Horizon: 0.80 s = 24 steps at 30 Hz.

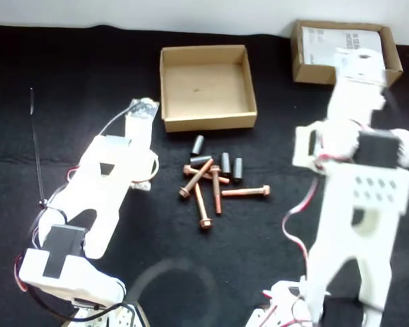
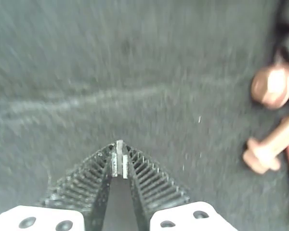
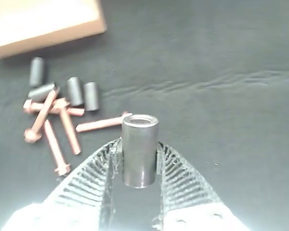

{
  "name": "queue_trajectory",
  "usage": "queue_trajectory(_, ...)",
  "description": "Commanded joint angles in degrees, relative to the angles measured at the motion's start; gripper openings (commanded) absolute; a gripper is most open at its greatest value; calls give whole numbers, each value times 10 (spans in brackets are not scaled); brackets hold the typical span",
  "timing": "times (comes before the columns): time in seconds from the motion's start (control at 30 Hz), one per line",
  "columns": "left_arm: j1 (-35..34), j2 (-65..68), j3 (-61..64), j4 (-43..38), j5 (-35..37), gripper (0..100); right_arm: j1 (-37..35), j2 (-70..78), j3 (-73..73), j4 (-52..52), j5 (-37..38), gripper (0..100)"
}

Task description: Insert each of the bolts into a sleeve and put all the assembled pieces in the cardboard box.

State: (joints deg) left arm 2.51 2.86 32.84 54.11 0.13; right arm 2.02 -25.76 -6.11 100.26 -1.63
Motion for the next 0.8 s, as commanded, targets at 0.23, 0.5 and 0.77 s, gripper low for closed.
queue_trajectory(0.23, 16, -8, -258, 403, -145, 13, 263, -298, 297, -15, 5, 7)
queue_trajectory(0.5, 134, -74, -427, 479, -184, 14, 467, -555, 571, -247, 4, 7)
queue_trajectory(0.77, 290, -44, -445, 393, -116, 116, 541, -806, 832, -451, 2, 7)
